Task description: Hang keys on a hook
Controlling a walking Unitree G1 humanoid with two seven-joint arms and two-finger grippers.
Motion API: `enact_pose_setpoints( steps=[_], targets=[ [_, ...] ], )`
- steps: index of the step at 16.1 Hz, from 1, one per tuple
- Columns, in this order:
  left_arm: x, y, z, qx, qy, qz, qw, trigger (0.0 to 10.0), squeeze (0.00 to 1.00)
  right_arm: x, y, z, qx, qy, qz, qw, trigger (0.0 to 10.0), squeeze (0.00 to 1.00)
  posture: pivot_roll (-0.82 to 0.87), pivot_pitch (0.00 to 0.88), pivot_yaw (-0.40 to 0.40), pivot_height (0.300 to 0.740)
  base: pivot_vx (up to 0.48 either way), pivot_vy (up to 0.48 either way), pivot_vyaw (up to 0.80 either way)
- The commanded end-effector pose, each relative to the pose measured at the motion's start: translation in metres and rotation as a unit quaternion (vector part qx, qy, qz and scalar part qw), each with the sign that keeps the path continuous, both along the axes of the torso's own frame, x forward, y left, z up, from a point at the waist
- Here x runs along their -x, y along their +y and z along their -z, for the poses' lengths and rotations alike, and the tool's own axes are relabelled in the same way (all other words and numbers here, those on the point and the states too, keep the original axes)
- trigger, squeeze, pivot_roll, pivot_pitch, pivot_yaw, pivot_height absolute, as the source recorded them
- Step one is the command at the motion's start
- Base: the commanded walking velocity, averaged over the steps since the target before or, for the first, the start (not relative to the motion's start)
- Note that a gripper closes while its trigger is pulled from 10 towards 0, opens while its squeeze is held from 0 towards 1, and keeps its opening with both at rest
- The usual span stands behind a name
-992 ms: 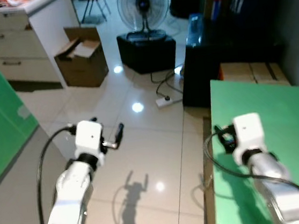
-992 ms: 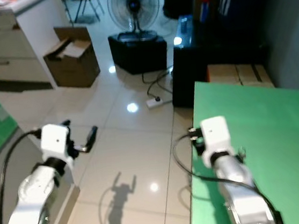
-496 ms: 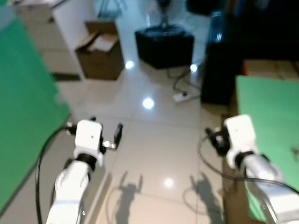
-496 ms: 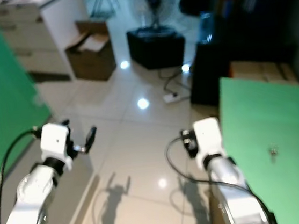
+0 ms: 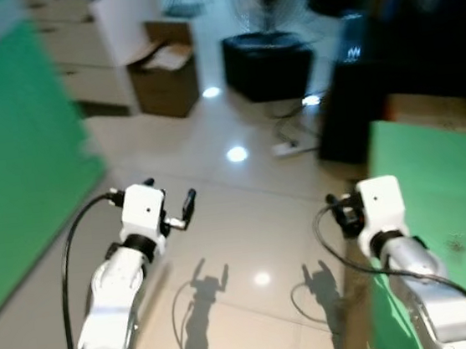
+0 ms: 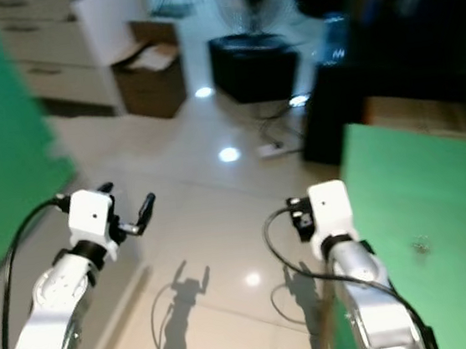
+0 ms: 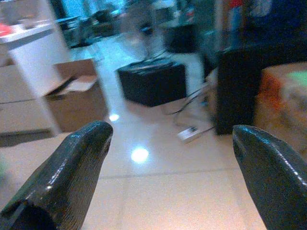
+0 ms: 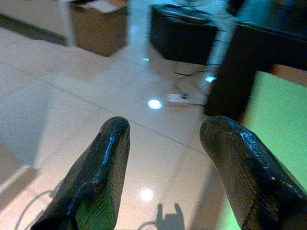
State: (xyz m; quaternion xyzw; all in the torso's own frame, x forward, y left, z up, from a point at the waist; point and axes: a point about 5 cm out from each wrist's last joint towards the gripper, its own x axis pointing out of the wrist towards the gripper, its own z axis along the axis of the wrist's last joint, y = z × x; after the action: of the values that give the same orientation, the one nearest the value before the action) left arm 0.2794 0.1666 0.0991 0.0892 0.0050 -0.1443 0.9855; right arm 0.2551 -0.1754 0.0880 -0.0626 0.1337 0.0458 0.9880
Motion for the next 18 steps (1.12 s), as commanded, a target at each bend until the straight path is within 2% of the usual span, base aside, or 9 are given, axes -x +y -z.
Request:
enact_pose_setpoints(
  steps=[1,4,11,14,18],
  targets=[
    [0.001,0.007,0.000,-0.002,0.003,-0.012,1.000,10.0,0.00,-0.003,0.005,-0.002,-0.010,-0.001,-0.011,1.000,10.0,0.00,-0.03,0.000,0.024,0.740,0.000,0.480,-0.80],
    [-0.001,0.012,0.000,-0.011,0.001,-0.012,1.000,10.0,0.00,-0.004,0.009,-0.003,-0.009,-0.004,-0.017,1.000,10.0,0.00,-0.03,0.000,0.027,0.740,0.000,0.480,-0.69],
    [-0.005,0.011,-0.002,-0.017,-0.005,-0.001,1.000,10.0,0.00,-0.004,0.013,0.001,-0.005,0.000,-0.022,1.000,10.0,0.00,-0.04,0.000,0.047,0.740,0.000,0.480,0.00],
    [-0.004,0.006,-0.005,-0.037,-0.019,0.000,0.999,10.0,0.00,-0.004,0.011,0.001,-0.006,0.000,-0.021,1.000,10.0,0.00,-0.03,0.000,0.046,0.740,0.000,-0.301,0.00],
    [-0.001,0.003,0.000,-0.017,-0.012,-0.006,1.000,10.0,0.00,-0.011,0.013,-0.001,0.004,-0.001,-0.032,0.999,10.0,0.00,-0.04,0.000,0.016,0.740,0.000,-0.480,0.00]
  ],
)
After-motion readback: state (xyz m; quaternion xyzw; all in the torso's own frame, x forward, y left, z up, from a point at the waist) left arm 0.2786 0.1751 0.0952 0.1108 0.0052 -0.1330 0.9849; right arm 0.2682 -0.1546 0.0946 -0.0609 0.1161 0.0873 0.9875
